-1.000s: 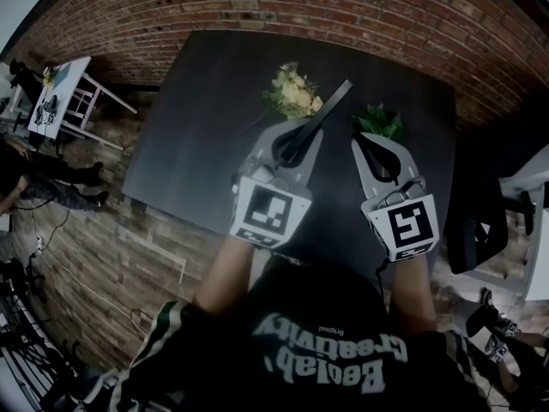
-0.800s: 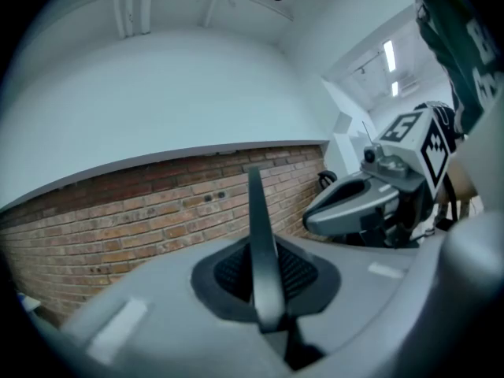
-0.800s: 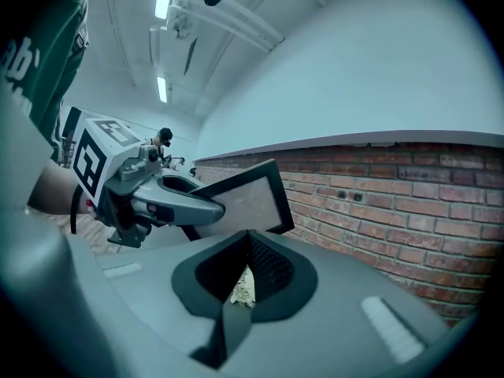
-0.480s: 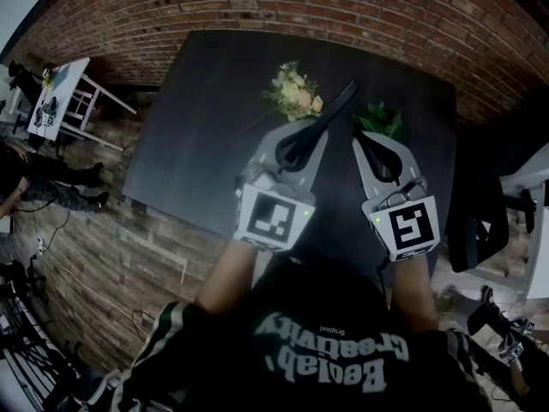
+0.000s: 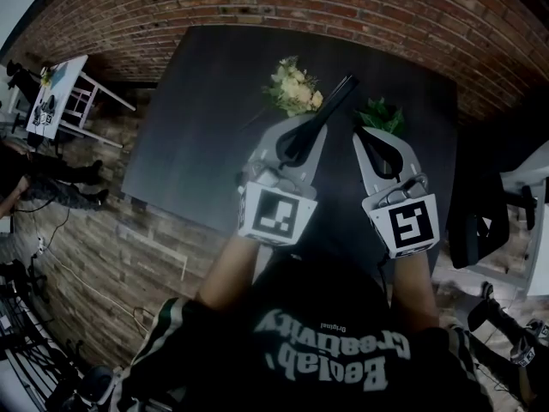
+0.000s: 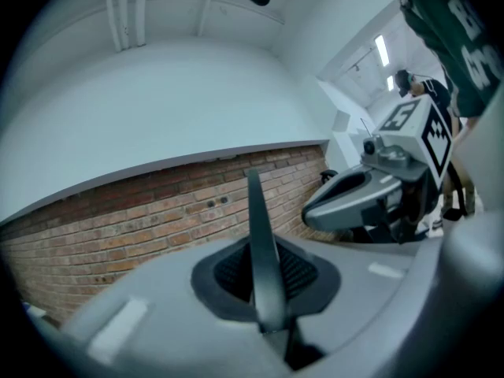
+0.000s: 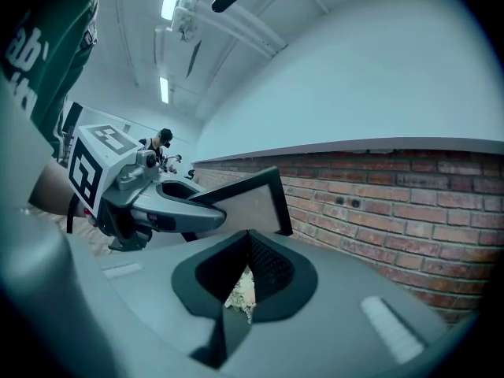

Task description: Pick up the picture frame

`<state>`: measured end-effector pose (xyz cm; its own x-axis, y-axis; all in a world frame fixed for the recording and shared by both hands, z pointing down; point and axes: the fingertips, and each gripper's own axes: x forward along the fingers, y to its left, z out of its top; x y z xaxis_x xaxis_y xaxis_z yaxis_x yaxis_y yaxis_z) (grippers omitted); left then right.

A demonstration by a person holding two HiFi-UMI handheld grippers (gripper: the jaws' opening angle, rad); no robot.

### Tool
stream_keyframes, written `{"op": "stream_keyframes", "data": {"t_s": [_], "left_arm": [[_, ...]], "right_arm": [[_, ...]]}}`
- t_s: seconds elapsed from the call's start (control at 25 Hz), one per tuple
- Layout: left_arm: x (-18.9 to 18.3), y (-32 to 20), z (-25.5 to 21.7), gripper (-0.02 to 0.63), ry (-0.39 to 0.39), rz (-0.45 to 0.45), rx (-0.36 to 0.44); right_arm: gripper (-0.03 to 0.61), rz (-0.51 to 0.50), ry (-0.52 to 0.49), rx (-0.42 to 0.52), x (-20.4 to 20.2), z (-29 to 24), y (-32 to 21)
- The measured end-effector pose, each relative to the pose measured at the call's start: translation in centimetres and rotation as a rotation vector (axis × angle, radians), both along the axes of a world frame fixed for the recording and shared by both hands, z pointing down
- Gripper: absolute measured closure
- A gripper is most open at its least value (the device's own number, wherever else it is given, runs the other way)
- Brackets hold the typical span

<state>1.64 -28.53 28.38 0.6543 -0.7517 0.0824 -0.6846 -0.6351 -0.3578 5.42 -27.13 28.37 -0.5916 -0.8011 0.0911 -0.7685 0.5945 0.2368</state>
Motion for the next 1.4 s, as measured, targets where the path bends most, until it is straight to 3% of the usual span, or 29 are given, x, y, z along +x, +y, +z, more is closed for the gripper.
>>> {"op": "stream_keyframes", "data": {"t_s": [1.4], "left_arm": [[0.2,-0.4,0.6,0.588,0.006,0.012,0.012]], "right_arm": [[0.572,0.034,0.058,0.051,0.3,0.8,-0.8]]}}
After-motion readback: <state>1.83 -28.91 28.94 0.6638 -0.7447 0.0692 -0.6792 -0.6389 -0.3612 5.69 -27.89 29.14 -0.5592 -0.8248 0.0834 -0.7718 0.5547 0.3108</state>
